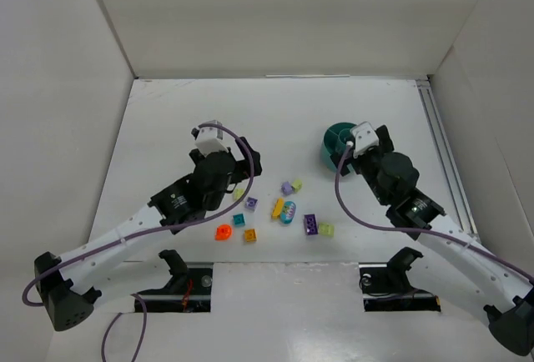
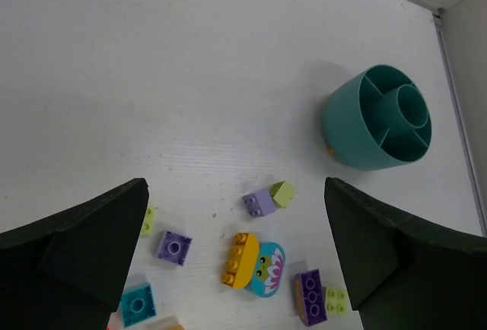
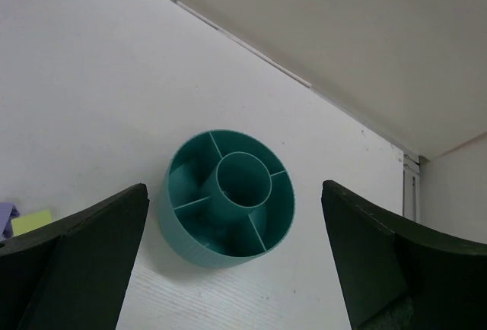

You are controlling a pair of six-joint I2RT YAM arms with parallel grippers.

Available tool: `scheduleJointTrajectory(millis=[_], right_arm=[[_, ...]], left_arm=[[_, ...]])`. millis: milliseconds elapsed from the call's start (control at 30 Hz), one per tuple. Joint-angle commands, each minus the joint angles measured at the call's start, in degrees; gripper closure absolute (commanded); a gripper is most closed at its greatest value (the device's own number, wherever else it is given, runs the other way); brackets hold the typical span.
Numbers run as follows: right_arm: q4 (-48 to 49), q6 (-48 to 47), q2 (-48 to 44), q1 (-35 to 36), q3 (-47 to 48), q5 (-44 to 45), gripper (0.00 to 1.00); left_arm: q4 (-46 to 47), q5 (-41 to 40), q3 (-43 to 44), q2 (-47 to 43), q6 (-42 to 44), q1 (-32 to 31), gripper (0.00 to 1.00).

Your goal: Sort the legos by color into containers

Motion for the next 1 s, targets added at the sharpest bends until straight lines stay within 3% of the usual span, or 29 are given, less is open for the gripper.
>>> scheduleJointTrajectory(millis=[0,200,400,533,700,767,967], right_arm=[[1.85,-0.37,-0.12,0.58,-0.60,-5.47,0.00],[1.24,0.86,5.67,0.58,0.00,-10.65,0.00],[-6.75,2.43,17.62,1.63,5.90,-20.16,0.00],[-8.43,6.82,19.13,5.76,5.12,-15.87,0.00],[-7.91,10.96,19.13,7.87,0.64,-17.35,0.08],[-7.90,10.96,18.60,8.74,-0.60,-16.39,0.12],[-6.51,10.26,20.70,9.90,-1.75,-15.06,0.20]], left_arm=[[-0.92,0.72,-2.99,-1.84,-1.95,0.02,0.00],[-3.28,1.24,-4.31,-1.84,-2.56,0.02,0.00],[-3.28,4.14,-7.74,-1.84,-4.93,0.02,0.00],[-2.68,5.19,-10.55,-1.31,-7.58,0.02,0.00],[-0.92,8.88,-13.45,-0.26,-8.81,5.10,0.04],[-0.30,10.81,-14.16,0.97,-8.81,6.61,0.09],[0.93,13.72,-13.55,6.24,-7.40,9.08,0.09]])
